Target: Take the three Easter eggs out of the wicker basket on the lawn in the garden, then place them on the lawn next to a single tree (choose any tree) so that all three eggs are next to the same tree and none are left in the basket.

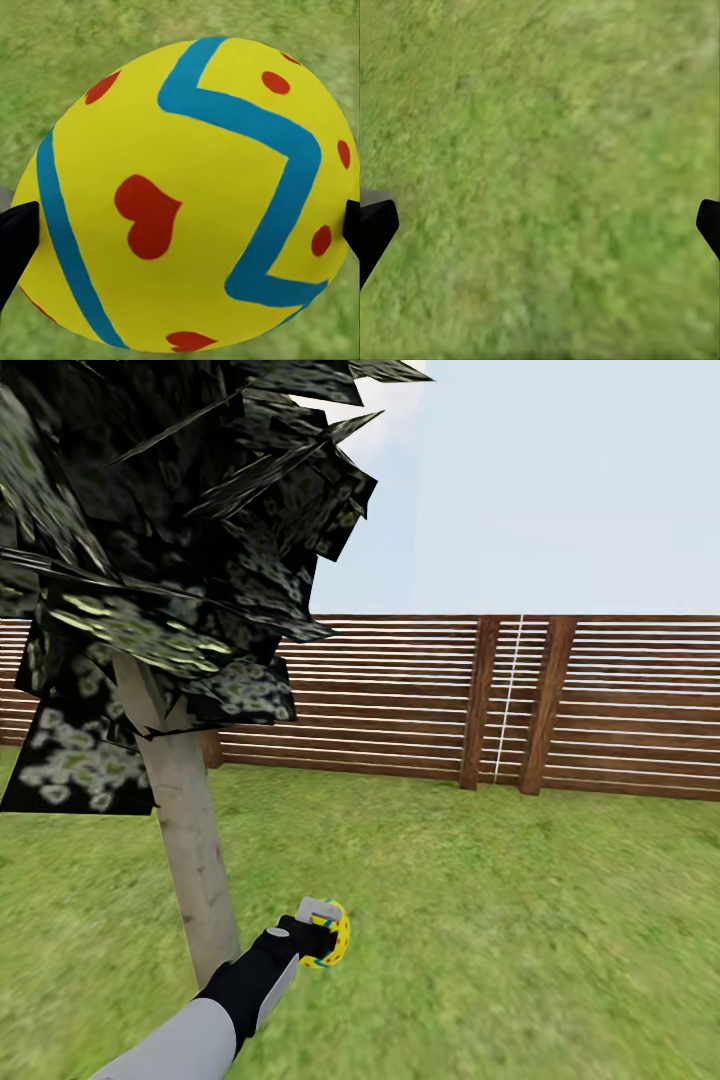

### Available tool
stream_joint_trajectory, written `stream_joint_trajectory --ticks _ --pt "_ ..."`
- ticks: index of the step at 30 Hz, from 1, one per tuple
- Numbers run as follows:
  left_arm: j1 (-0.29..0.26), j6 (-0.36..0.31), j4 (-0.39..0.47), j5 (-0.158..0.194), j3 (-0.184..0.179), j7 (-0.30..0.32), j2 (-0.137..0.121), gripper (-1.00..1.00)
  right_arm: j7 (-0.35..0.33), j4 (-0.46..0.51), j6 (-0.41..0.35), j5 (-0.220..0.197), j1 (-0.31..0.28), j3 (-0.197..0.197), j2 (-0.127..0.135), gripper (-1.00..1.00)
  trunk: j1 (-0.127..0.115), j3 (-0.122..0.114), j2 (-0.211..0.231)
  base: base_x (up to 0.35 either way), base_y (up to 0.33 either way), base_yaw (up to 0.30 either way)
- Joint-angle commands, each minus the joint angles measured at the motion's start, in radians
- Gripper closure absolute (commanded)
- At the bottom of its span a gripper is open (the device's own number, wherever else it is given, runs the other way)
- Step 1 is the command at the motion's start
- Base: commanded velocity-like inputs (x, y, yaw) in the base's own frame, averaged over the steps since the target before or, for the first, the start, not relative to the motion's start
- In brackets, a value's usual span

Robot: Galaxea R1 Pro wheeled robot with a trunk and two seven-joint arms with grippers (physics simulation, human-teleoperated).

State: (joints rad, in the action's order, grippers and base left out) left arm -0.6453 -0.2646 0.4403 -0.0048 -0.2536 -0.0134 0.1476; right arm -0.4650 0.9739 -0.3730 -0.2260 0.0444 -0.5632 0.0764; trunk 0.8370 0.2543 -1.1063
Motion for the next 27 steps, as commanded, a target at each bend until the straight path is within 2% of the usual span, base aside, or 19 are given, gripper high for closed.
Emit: stream_joint_trajectory --ticks 1,17,22,27 --pt "-0.001 -0.003 0.002 0.000 -0.004 -0.001 0.000 1.00 -0.001 0.002 -0.009 -0.009 0.000 -0.001 0.000 -1.00 0.000 0.001 -0.001 0.002 -0.003 0.020" --pt "0.001 -0.015 -0.001 -0.003 -0.006 0.007 0.001 1.00 -0.001 0.002 -0.009 -0.009 0.000 0.000 0.000 -1.00 0.058 0.048 -0.106 0.000 0.000 0.002" --pt "0.001 -0.015 -0.078 -0.002 -0.006 0.007 0.003 1.00 -0.002 0.002 -0.009 -0.008 0.000 -0.002 0.000 -1.00 0.077 0.063 -0.141 0.000 0.000 0.000" --pt "0.001 -0.005 -0.101 -0.001 -0.004 0.009 0.006 1.00 -0.003 0.003 -0.009 -0.007 0.000 -0.003 0.001 -1.00 0.096 0.079 -0.176 0.000 0.000 0.000"
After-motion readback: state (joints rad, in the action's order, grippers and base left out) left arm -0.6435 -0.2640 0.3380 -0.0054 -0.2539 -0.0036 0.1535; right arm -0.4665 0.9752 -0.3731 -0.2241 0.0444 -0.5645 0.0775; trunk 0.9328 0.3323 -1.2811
